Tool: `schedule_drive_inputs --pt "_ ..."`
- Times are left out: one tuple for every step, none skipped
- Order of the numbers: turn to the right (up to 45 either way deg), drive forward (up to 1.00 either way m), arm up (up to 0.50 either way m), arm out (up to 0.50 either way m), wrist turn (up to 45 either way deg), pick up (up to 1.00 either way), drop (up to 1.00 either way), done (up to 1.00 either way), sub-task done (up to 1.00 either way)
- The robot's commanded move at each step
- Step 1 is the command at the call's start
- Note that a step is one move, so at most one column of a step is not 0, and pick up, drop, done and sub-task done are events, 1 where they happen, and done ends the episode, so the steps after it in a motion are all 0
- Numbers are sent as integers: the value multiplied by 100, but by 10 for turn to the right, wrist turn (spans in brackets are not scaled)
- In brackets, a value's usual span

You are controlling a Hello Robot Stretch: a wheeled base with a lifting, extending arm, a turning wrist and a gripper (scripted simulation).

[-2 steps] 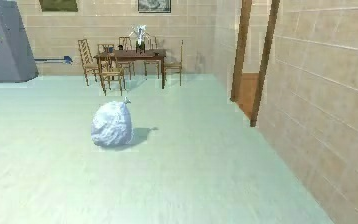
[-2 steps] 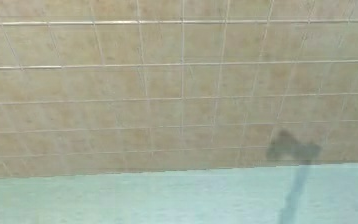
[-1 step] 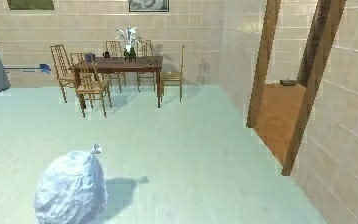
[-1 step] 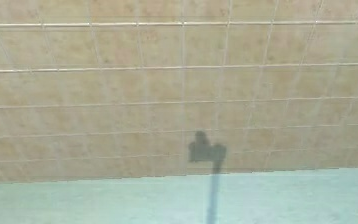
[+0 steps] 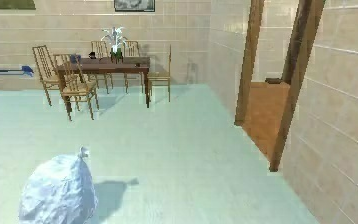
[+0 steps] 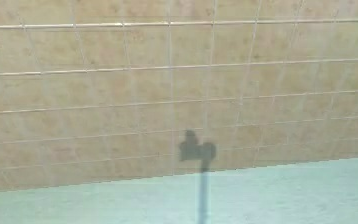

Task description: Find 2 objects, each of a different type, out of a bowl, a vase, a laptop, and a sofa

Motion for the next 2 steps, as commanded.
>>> schedule_drive_inputs --pt "0 80 0 0 0 0 0 0 0" --pt "-60 0 0 0 0 0 0 0 0"
